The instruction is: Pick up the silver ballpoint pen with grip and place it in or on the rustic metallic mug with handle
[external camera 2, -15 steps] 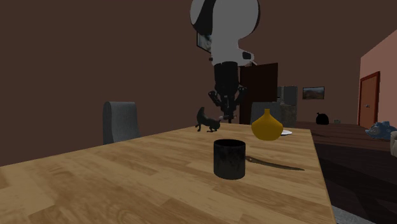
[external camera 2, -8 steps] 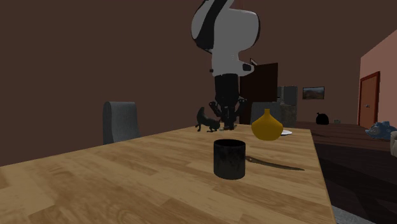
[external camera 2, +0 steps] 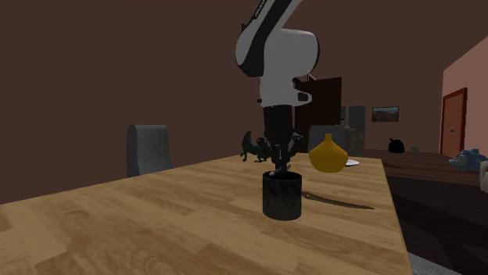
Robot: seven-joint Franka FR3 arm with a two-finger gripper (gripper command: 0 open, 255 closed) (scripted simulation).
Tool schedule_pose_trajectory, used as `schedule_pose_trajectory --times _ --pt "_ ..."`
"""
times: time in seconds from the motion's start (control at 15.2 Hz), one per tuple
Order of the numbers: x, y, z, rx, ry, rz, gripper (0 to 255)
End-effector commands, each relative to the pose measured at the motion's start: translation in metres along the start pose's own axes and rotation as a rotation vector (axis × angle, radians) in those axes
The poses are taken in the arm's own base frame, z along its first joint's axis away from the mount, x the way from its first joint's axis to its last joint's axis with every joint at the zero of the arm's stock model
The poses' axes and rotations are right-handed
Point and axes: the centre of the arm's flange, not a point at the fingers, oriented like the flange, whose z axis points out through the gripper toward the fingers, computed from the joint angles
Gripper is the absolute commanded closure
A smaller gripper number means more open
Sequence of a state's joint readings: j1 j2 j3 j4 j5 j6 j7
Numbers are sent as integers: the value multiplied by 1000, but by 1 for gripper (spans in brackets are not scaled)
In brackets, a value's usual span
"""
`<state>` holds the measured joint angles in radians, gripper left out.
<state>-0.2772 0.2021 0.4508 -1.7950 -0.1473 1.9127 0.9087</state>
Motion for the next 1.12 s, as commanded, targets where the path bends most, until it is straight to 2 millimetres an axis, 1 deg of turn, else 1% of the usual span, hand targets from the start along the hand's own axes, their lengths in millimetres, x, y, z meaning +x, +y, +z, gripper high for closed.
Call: schedule_pose_trajectory --times 0.0,0.33,0.4,0.73,0.92,0.99,1.06 --pt "0 0 1 0 0 0 255" --pt "0 0 1 0 0 0 255" --pt "0 0 1 0 0 0 0" --pt "0 0 1 0 0 0 0" --pt "0 0 -38 0 0 0 0" --pt "0 0 -49 0 0 0 0" --pt "0 0 -49 0 0 0 0"
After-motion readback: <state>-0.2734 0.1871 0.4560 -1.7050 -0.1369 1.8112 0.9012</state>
